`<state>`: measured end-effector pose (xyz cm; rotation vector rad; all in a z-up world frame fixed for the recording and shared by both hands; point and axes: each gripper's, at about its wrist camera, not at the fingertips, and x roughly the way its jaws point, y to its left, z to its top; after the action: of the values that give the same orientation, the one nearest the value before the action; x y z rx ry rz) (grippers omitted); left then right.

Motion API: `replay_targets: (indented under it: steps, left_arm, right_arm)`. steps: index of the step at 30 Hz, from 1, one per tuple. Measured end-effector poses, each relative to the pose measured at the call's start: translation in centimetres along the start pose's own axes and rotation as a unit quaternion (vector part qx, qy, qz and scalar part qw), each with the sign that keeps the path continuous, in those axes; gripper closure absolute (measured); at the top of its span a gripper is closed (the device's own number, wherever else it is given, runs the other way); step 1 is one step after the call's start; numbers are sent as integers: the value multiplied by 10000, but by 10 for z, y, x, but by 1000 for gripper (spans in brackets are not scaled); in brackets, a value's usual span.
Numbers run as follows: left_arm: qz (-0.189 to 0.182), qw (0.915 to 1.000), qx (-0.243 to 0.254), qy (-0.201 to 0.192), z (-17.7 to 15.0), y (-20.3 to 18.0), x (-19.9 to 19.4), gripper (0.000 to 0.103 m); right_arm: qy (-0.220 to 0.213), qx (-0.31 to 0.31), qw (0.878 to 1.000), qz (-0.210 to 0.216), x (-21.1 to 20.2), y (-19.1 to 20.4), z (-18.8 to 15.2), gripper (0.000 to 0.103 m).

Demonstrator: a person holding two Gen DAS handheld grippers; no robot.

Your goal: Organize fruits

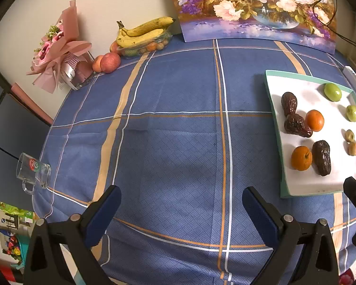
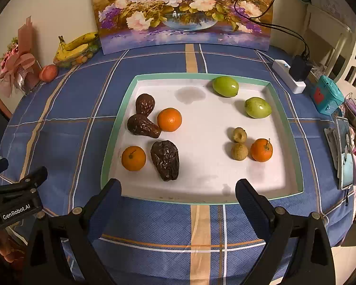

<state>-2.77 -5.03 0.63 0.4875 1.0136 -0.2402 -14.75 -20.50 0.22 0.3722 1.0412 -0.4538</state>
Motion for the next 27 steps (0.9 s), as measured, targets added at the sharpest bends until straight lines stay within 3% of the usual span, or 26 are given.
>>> replay_targets:
  steps: [27]
  left_arm:
    - [4, 10000, 16, 79, -1, 4, 2, 0]
  right_arm:
    - [28, -8, 10000, -19, 2, 1, -2, 6]
